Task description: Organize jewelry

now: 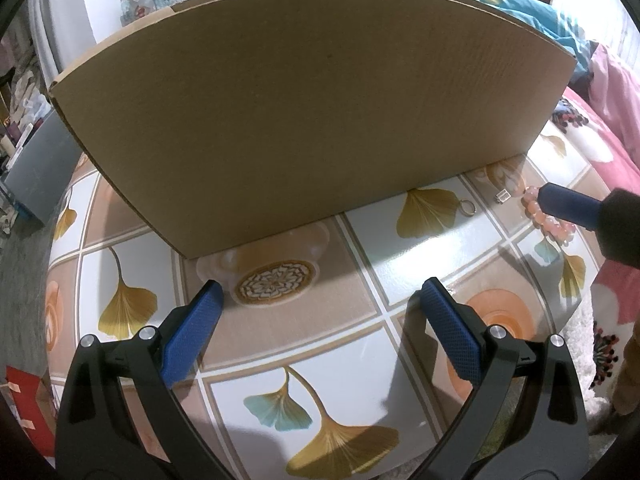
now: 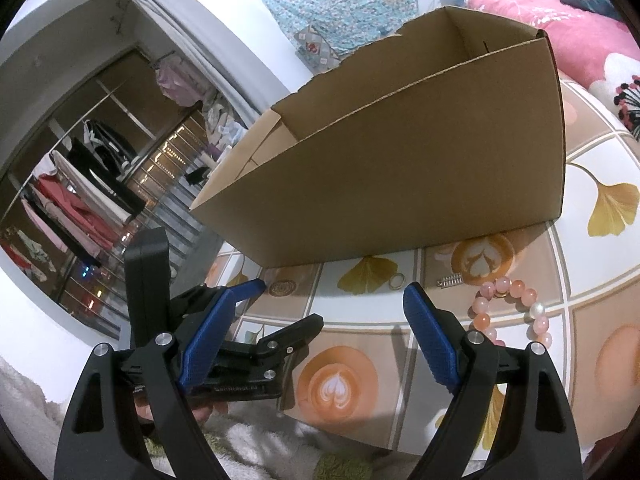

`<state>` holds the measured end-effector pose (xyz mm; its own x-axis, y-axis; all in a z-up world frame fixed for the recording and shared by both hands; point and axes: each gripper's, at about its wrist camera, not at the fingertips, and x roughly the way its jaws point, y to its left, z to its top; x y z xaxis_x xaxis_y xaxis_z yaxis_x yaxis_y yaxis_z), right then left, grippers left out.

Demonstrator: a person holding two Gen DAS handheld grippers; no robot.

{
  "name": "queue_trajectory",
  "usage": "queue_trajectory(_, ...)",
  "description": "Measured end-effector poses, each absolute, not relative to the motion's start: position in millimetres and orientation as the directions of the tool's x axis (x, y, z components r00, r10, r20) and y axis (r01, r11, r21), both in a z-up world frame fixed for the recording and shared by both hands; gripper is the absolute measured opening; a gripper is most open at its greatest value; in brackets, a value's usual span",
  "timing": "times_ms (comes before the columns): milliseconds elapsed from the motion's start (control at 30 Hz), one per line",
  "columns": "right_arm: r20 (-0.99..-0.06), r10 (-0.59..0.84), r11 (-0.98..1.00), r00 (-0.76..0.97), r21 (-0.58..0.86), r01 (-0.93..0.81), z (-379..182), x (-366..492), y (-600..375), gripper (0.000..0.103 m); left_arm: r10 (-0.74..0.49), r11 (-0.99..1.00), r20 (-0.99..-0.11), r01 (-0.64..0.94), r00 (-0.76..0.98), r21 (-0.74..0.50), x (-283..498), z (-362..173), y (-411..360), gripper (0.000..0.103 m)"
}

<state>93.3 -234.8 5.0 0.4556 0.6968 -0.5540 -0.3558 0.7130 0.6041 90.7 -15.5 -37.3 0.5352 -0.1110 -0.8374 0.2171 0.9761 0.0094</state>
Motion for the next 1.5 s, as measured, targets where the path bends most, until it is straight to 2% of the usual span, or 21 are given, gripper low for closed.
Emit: queue_trajectory(1500,-0.552,0.682,0.726,0.479,0.587,-0.358,15.6,92.0,-231.3,0.084,-0.133,0.973,-0.800,0.233,0.585,0.008,69.4,-42.8,-10.2,0.096)
